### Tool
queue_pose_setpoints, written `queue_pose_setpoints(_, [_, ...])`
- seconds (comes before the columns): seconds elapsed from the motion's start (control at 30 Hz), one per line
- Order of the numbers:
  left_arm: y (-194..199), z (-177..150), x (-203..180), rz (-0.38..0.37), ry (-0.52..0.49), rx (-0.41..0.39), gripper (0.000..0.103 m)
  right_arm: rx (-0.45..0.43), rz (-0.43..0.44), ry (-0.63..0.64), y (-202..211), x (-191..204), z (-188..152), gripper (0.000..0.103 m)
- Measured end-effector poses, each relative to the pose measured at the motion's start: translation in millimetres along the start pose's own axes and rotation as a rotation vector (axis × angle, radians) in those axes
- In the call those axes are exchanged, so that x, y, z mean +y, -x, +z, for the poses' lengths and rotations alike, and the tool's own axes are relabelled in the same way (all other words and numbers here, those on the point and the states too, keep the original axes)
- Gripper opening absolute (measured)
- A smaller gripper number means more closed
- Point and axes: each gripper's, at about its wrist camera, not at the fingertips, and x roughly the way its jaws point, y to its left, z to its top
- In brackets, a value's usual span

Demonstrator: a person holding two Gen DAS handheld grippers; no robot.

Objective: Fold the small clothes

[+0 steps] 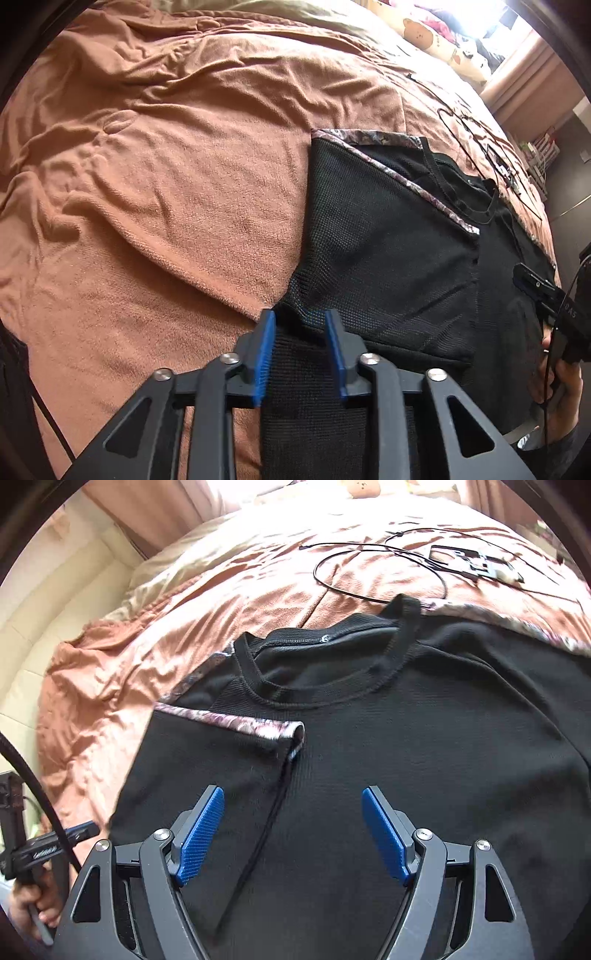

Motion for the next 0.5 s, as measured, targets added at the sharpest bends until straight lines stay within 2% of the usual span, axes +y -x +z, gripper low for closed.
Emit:
queue_pose_setpoints(0.03, [6, -1, -3, 0.002, 0.000, -0.015, 0.062, -0.010, -0.009, 0.005, 9, -4, -3, 0.076])
queue_pose_setpoints(0.07, [13, -3, -6, 0.006, -0.002, -0.035, 0.072, -0.022, -0.013, 0.008, 21, -9, -7, 0.076])
queue_pose_setpoints(0.13, [24, -5, -15, 0.011, -0.009, -0.062, 0.073, -0.038, -0.015, 0.002, 43, -17, -15, 0.076])
queue_pose_setpoints(0.5, [59, -31, -83, -0.043, -0.084, -0.080, 0.073, -0.137, -0.091, -0.042, 163, -65, -77, 0.076])
